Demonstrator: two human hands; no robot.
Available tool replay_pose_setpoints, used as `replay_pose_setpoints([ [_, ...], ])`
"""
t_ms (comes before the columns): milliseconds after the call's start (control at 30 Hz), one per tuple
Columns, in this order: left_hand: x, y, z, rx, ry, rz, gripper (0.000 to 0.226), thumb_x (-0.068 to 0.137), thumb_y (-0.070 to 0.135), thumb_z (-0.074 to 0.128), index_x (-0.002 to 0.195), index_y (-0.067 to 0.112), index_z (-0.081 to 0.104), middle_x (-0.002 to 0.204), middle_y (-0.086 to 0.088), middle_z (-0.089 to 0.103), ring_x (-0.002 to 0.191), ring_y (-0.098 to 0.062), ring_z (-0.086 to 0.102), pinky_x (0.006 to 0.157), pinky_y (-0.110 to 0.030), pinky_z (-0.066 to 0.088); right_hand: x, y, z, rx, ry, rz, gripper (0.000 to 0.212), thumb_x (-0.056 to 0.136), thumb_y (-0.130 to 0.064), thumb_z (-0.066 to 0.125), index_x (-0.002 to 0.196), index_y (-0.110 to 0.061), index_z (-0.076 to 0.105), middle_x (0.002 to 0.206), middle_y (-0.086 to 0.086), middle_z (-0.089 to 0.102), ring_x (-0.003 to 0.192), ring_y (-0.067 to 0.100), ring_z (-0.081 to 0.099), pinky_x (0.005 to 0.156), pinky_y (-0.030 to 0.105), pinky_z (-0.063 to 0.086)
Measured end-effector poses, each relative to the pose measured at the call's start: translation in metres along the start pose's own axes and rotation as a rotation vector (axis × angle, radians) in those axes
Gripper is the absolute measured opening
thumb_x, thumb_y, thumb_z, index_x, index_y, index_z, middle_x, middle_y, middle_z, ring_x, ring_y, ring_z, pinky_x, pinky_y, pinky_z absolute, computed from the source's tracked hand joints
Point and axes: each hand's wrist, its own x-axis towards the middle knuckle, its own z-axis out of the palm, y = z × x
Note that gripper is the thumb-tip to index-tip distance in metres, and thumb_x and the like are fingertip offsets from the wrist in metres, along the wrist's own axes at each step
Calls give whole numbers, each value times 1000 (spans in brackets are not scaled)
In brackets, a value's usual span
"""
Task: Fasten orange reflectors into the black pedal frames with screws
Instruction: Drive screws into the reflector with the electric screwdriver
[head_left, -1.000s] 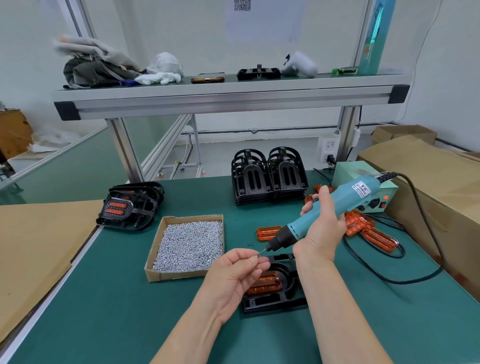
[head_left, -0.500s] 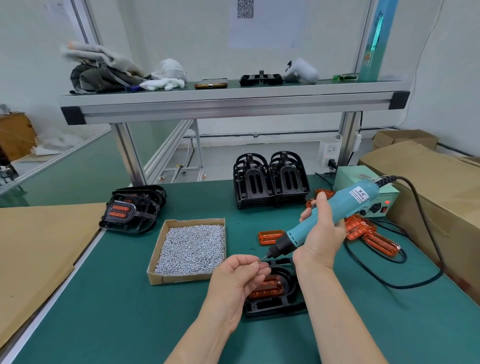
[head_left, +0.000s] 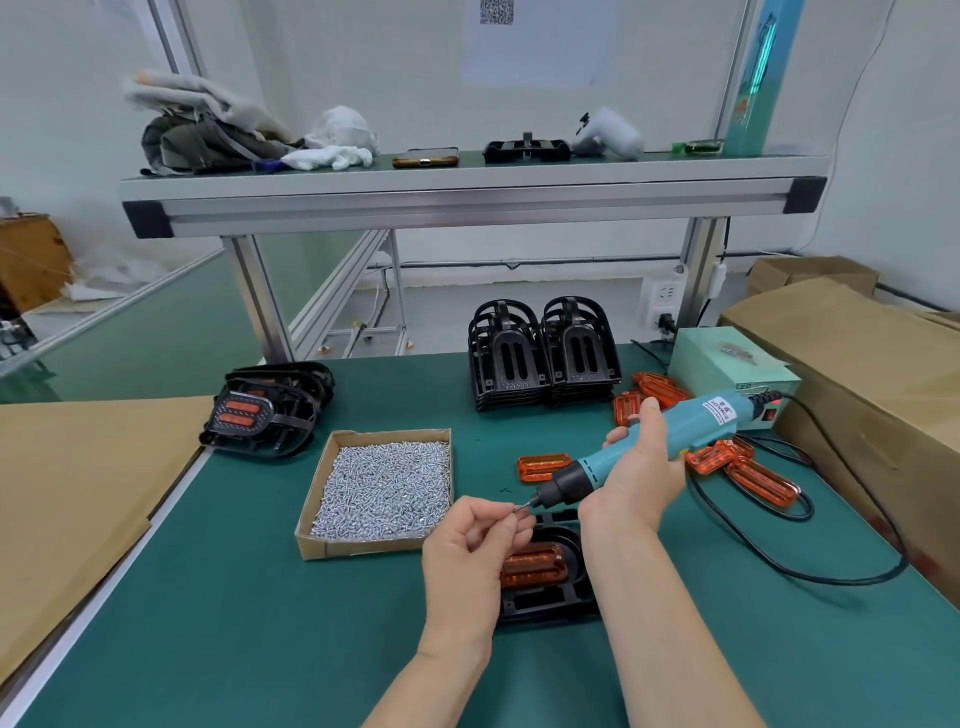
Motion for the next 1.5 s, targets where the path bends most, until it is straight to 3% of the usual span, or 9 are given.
replay_pose_setpoints([
  [133,1,-1,-7,101,-65,34,34,89,-11,61,81,20,72,88,-14,76,92,-29,74,75,-24,58,-2,3,-1,-18,-20,-12,23,87,-32,75,99,-22,58,53,-17,61,49,1,58,47,16,48],
  [233,1,-1,-18,271,-108,33,46,88,-7,66,111,33,69,95,-4,77,102,-20,71,91,-30,53,-5,5,-1,-38,-61,-45,24,87,-30,75,99,-18,59,56,-16,62,52,3,58,51,18,50],
  [300,0,-2,-28,405,-139,51,62,87,-1,69,130,40,55,105,10,75,107,-8,68,98,-25,49,-5,6,0,-49,-96,-78,24,87,-30,75,100,-17,59,56,-15,61,52,4,57,51,19,50],
  [400,-9,-3,-43,679,-149,131,73,81,21,75,140,48,40,118,29,65,118,6,56,99,-5,36,-6,7,1,-101,-151,-131,22,88,-31,74,95,-19,57,55,-13,58,53,6,54,53,21,48],
  [567,-18,-8,-47,947,-262,129,101,63,58,68,150,47,18,131,31,39,129,13,32,103,-8,26,-14,18,-1,-227,-233,-252,24,84,-34,75,81,-21,54,54,-8,56,53,9,53,58,26,47],
  [700,-16,-8,-47,964,-272,91,109,60,62,67,153,42,13,126,30,38,129,6,37,107,-17,30,-21,30,-4,-273,-311,-317,26,82,-34,75,76,-20,54,53,-7,56,50,7,53,52,17,46],
  [800,-14,-9,-49,968,-264,84,111,60,63,68,154,41,13,123,38,35,126,5,39,105,-17,32,-24,34,-3,-288,-352,-346,26,81,-34,74,76,-19,54,53,-7,56,49,7,53,51,17,45],
  [1233,-13,-10,-49,970,-259,62,113,59,65,68,154,38,13,130,30,39,124,4,42,108,-24,36,-31,35,-4,-310,-422,-386,25,81,-34,75,77,-19,56,55,-6,56,48,8,52,50,17,45],
  [1500,-12,-10,-48,972,-247,66,113,58,64,70,154,37,15,128,34,39,122,7,42,107,-22,36,-40,37,0,-403,-508,-425,18,75,-48,74,69,-39,60,58,-4,56,52,15,51,50,29,46],
])
